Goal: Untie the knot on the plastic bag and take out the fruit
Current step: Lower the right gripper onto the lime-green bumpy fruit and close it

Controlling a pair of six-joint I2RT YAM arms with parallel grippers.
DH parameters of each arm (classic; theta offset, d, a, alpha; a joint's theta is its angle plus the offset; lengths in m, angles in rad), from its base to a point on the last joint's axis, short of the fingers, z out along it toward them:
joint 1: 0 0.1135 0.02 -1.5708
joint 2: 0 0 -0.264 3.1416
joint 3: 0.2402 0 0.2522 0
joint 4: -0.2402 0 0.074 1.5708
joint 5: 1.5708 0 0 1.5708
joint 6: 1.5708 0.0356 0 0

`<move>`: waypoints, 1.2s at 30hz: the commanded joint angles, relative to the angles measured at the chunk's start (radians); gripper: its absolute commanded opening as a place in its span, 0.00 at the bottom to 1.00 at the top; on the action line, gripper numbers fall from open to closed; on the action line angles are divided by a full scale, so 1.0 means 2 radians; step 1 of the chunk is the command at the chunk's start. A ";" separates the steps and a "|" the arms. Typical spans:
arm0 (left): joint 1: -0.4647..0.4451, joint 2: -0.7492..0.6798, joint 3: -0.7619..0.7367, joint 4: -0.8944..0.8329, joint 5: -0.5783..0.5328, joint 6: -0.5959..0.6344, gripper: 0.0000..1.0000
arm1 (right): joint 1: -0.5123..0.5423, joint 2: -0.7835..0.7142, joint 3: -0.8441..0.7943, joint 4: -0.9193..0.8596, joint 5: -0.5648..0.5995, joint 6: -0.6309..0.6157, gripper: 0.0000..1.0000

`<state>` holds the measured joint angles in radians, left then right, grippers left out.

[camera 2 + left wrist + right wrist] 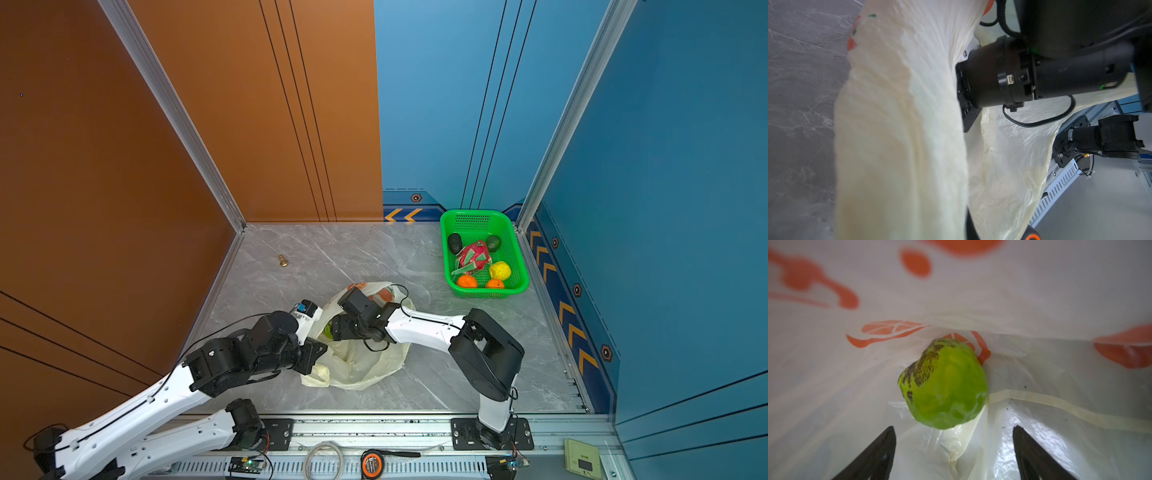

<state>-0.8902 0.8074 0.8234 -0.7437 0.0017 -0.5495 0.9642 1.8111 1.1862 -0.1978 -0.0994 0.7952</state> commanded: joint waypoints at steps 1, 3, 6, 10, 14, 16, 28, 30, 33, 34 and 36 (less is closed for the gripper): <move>0.001 0.000 -0.002 0.005 0.011 0.002 0.00 | 0.005 0.021 0.016 0.028 0.021 0.038 0.86; 0.002 -0.001 -0.005 0.005 0.012 0.002 0.00 | 0.009 0.032 0.022 0.029 0.030 0.042 0.87; 0.002 -0.004 -0.010 0.005 0.016 0.000 0.00 | 0.016 0.053 0.038 0.029 0.051 0.040 0.88; 0.002 -0.012 -0.015 0.004 0.020 -0.004 0.00 | 0.019 0.076 0.052 0.029 0.076 0.045 0.89; 0.001 -0.018 -0.020 0.004 0.021 -0.010 0.00 | 0.017 0.089 0.059 0.025 0.099 0.047 0.88; 0.002 -0.019 -0.021 0.004 0.021 -0.011 0.00 | 0.017 0.092 0.059 0.023 0.106 0.046 0.85; 0.002 -0.012 -0.020 0.005 0.015 -0.009 0.00 | 0.012 0.068 0.044 0.009 0.094 0.044 0.58; 0.002 -0.011 -0.020 0.005 0.012 -0.008 0.00 | 0.012 0.058 0.043 0.003 0.081 0.039 0.58; 0.002 -0.011 -0.020 0.005 0.007 -0.009 0.00 | 0.011 0.040 0.043 -0.013 0.058 0.032 0.57; 0.002 -0.011 -0.020 0.005 0.005 -0.009 0.00 | 0.011 0.034 0.042 -0.019 0.054 0.030 0.57; 0.002 -0.011 -0.021 0.005 0.003 -0.010 0.00 | 0.011 0.019 0.035 -0.030 0.042 0.025 0.57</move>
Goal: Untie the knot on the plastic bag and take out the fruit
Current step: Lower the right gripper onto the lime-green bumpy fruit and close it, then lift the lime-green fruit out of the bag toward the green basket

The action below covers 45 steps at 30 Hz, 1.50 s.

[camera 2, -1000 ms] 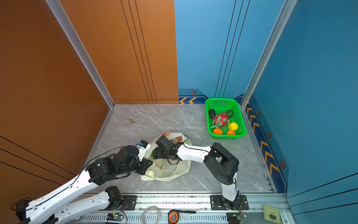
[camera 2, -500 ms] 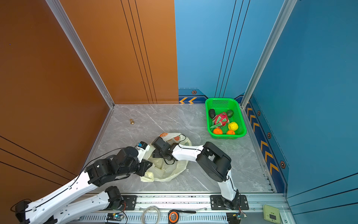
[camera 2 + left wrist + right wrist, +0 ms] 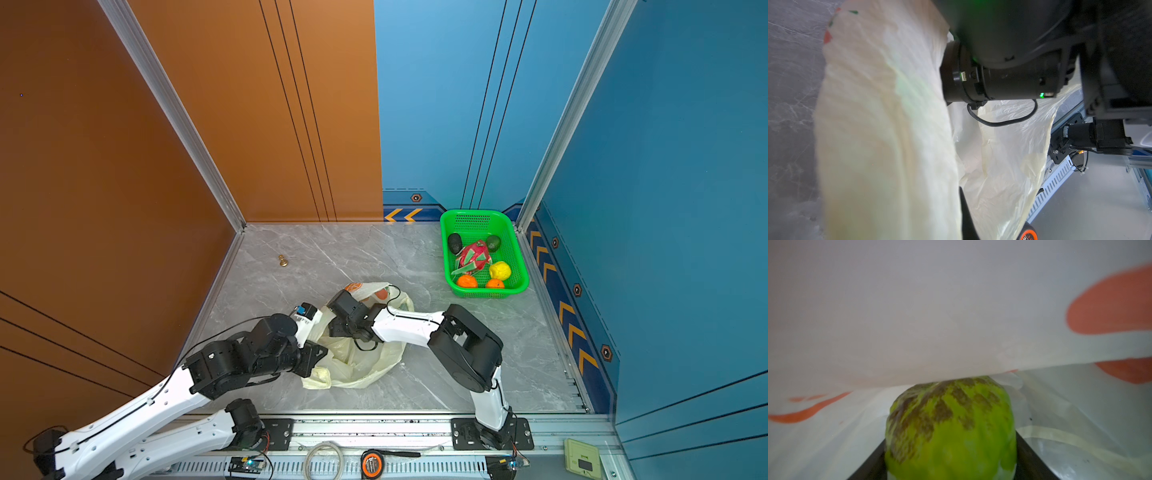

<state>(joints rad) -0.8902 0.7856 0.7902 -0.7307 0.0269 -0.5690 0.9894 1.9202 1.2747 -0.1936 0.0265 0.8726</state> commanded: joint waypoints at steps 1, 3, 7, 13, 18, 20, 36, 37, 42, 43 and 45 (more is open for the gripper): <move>0.002 0.000 -0.005 -0.002 -0.011 -0.001 0.00 | -0.001 -0.044 -0.015 -0.036 -0.025 -0.016 0.57; 0.002 0.000 -0.004 -0.001 -0.013 -0.001 0.00 | -0.002 -0.058 -0.023 -0.048 -0.034 -0.020 0.57; 0.002 -0.001 -0.004 -0.002 -0.019 -0.002 0.00 | 0.000 -0.086 -0.035 -0.077 -0.045 -0.032 0.57; 0.002 0.001 -0.002 -0.001 -0.020 -0.001 0.00 | 0.003 -0.121 -0.044 -0.121 -0.043 -0.049 0.58; 0.002 0.001 -0.003 -0.001 -0.016 0.001 0.00 | -0.005 -0.138 -0.074 -0.126 -0.044 -0.041 0.58; 0.002 0.002 -0.001 -0.002 -0.016 0.003 0.00 | -0.006 -0.148 -0.080 -0.127 -0.052 -0.043 0.58; 0.011 0.023 0.027 -0.002 -0.018 0.014 0.00 | 0.011 -0.264 -0.018 -0.270 -0.063 -0.076 0.57; 0.011 0.022 0.028 -0.002 -0.018 0.015 0.00 | 0.010 -0.267 -0.008 -0.275 -0.064 -0.076 0.58; 0.013 0.021 0.031 0.000 -0.016 0.016 0.00 | -0.009 -0.273 0.050 -0.301 -0.070 -0.088 0.57; 0.012 0.020 0.031 0.001 -0.015 0.015 0.00 | -0.019 -0.274 0.062 -0.303 -0.073 -0.091 0.57; 0.012 0.019 0.029 0.002 -0.014 0.013 0.00 | -0.044 -0.274 0.080 -0.304 -0.084 -0.096 0.57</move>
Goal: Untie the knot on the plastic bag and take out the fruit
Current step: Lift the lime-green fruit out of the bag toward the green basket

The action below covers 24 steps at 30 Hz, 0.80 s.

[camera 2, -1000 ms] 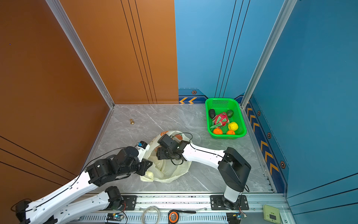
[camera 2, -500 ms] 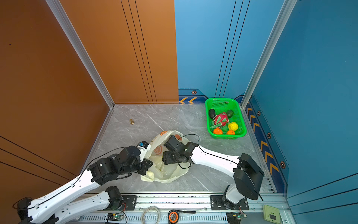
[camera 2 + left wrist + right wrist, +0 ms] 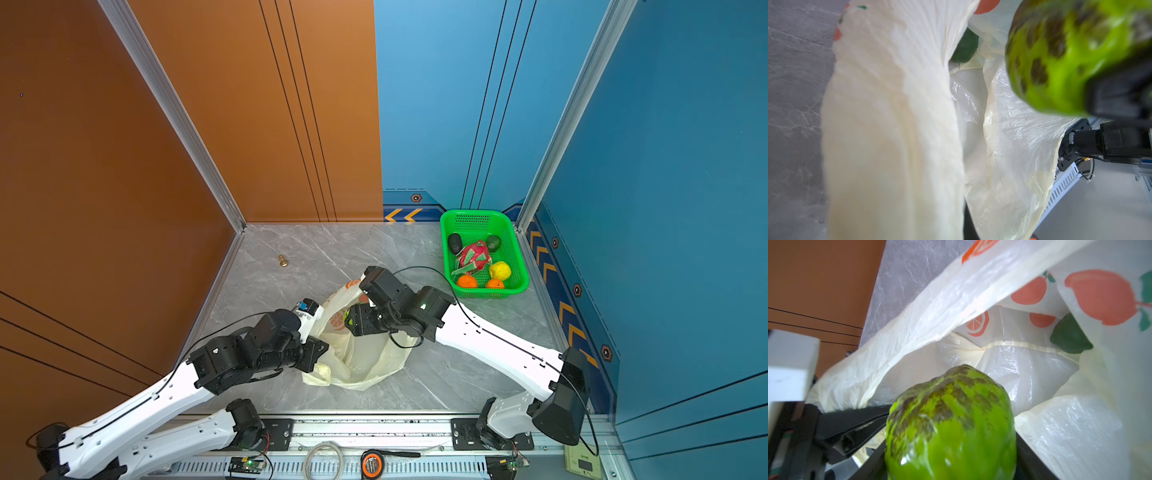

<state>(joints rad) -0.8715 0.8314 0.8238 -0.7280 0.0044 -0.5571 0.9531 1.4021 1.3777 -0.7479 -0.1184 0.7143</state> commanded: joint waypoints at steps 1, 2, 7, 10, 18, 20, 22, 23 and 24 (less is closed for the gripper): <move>0.003 -0.005 0.012 0.000 -0.003 0.007 0.00 | -0.041 -0.015 0.036 -0.027 -0.018 -0.019 0.57; 0.002 -0.006 0.012 0.001 -0.004 0.007 0.00 | -0.056 -0.013 0.045 -0.027 -0.025 -0.024 0.57; 0.001 -0.008 0.011 0.001 -0.005 0.006 0.00 | -0.159 -0.010 0.059 -0.009 -0.060 -0.036 0.57; -0.001 -0.011 0.010 0.002 -0.007 0.004 0.00 | -0.221 -0.006 0.061 0.007 -0.071 -0.046 0.57; -0.004 -0.010 0.012 0.007 -0.010 0.006 0.00 | -0.378 0.051 0.057 0.061 -0.088 -0.073 0.58; -0.005 -0.011 0.012 0.008 -0.011 0.005 0.00 | -0.414 0.074 0.062 0.072 -0.079 -0.080 0.58; -0.005 -0.013 0.011 0.009 -0.014 0.004 0.00 | -0.446 0.097 0.067 0.086 -0.076 -0.085 0.58; -0.005 -0.013 0.011 0.009 -0.015 0.004 0.00 | -0.461 0.112 0.075 0.087 -0.071 -0.088 0.58; -0.007 -0.013 0.011 0.009 -0.016 0.004 0.00 | -0.473 0.125 0.081 0.091 -0.067 -0.092 0.58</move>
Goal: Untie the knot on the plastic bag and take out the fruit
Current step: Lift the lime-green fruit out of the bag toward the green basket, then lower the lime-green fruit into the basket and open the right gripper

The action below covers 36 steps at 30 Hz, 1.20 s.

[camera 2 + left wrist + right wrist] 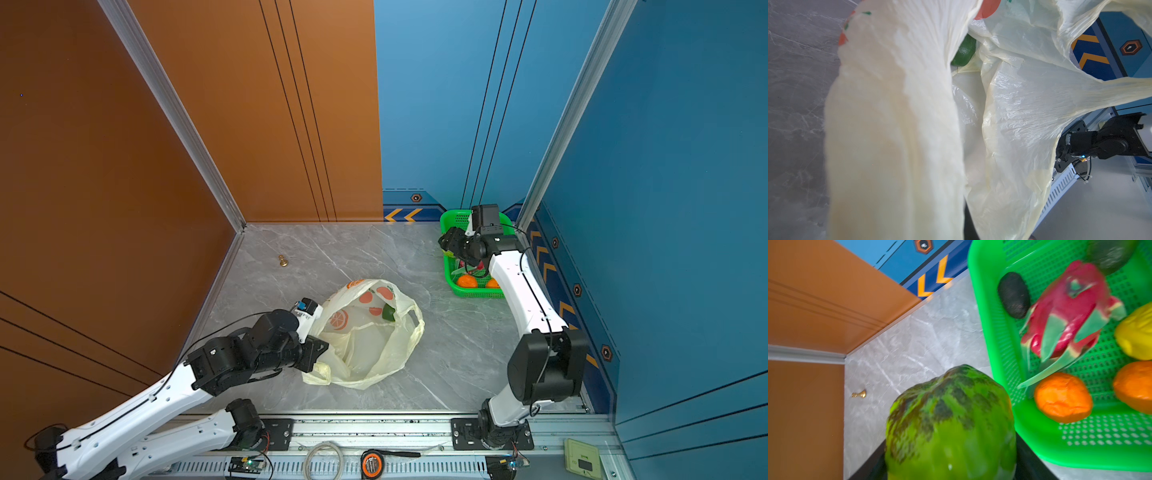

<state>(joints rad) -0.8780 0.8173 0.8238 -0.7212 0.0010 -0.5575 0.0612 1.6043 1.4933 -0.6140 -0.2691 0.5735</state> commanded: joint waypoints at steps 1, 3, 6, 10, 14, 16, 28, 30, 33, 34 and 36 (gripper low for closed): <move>-0.003 -0.007 0.011 0.006 -0.015 0.003 0.00 | -0.039 0.038 0.032 0.025 0.011 -0.025 0.58; -0.004 -0.006 0.012 0.006 -0.016 0.004 0.00 | -0.060 0.067 0.052 0.026 0.021 -0.034 0.58; -0.004 -0.004 0.013 0.006 -0.017 0.005 0.00 | -0.089 0.111 0.085 0.021 0.033 -0.045 0.58; -0.004 0.001 0.013 0.009 -0.018 0.003 0.00 | -0.121 0.161 0.130 0.003 0.055 -0.057 0.58; -0.004 0.005 0.014 0.014 -0.020 0.001 0.00 | -0.136 0.197 0.165 -0.010 0.076 -0.068 0.61; -0.004 0.009 0.015 0.015 -0.021 0.001 0.00 | -0.139 0.209 0.174 -0.015 0.083 -0.071 0.62; -0.004 0.016 0.016 0.027 -0.024 -0.006 0.00 | -0.136 0.232 0.188 -0.036 0.124 -0.087 0.90; -0.004 0.015 0.017 0.029 -0.024 -0.005 0.00 | -0.136 0.231 0.188 -0.037 0.124 -0.088 0.92; -0.004 0.016 0.019 0.033 -0.020 -0.001 0.00 | -0.134 0.224 0.186 -0.040 0.122 -0.088 0.92; -0.004 0.017 0.020 0.034 -0.019 0.000 0.00 | -0.133 0.219 0.184 -0.042 0.121 -0.088 0.92; -0.004 0.016 0.020 0.038 -0.017 0.003 0.00 | -0.130 0.210 0.179 -0.047 0.118 -0.088 0.93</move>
<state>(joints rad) -0.8780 0.8505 0.8272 -0.6666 -0.0227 -0.5652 -0.2127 2.0609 1.8446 -0.6628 -0.0502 0.4149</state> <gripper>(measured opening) 0.045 0.925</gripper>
